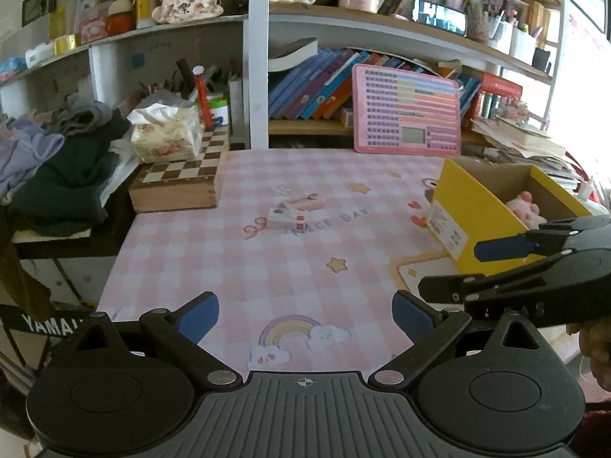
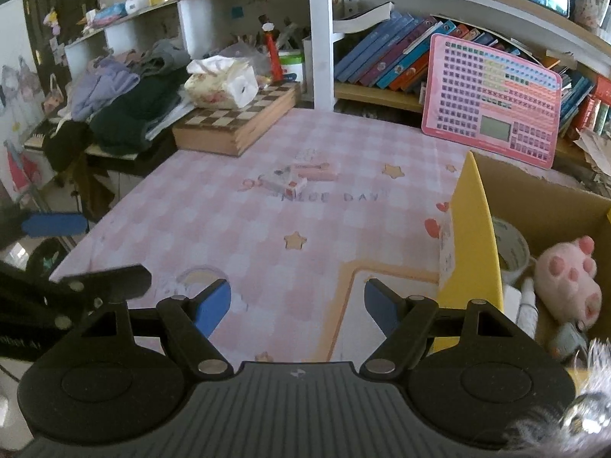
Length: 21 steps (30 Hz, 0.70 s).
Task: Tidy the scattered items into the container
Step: 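Reach the left tool to the small white card box while the right tool approaches the pink utility knife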
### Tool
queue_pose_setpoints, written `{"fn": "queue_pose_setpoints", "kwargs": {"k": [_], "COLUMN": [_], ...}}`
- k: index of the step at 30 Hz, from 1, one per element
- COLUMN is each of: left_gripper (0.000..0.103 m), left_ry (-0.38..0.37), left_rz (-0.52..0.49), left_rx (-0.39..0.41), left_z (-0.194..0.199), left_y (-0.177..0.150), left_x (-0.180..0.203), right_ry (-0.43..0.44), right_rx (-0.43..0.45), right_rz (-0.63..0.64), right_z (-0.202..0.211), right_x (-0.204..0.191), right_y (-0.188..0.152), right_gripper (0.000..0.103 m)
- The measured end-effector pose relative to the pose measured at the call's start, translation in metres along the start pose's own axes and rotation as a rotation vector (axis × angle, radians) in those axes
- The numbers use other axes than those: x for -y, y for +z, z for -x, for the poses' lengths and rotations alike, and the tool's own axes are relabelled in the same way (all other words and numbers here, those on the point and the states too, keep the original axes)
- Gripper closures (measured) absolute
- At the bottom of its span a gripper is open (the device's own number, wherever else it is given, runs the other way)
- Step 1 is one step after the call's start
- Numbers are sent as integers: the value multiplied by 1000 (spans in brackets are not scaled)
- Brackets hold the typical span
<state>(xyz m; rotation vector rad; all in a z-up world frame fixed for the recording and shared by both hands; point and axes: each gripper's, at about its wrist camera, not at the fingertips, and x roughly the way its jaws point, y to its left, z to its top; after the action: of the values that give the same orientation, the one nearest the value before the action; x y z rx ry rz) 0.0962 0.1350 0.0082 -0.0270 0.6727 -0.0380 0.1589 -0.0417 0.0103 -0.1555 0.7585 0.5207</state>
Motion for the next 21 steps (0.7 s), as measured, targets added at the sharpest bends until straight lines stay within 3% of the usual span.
{"fn": "queue_pose_setpoints", "kwargs": {"k": [12,21], "left_gripper": [4,4], "left_ry": [20,27], "left_rz": [9,16], "left_rx": [-32,-41], "left_z": [-51,-97], "left_y": [20,39], "left_x": [-9,-13], "right_ry": [56,75], "right_rx": [-40,-66], "right_rz": [-58,5], "right_z": [-51,-96], "right_x": [19,25], "right_y": [57,102], "right_gripper": [27,27]}}
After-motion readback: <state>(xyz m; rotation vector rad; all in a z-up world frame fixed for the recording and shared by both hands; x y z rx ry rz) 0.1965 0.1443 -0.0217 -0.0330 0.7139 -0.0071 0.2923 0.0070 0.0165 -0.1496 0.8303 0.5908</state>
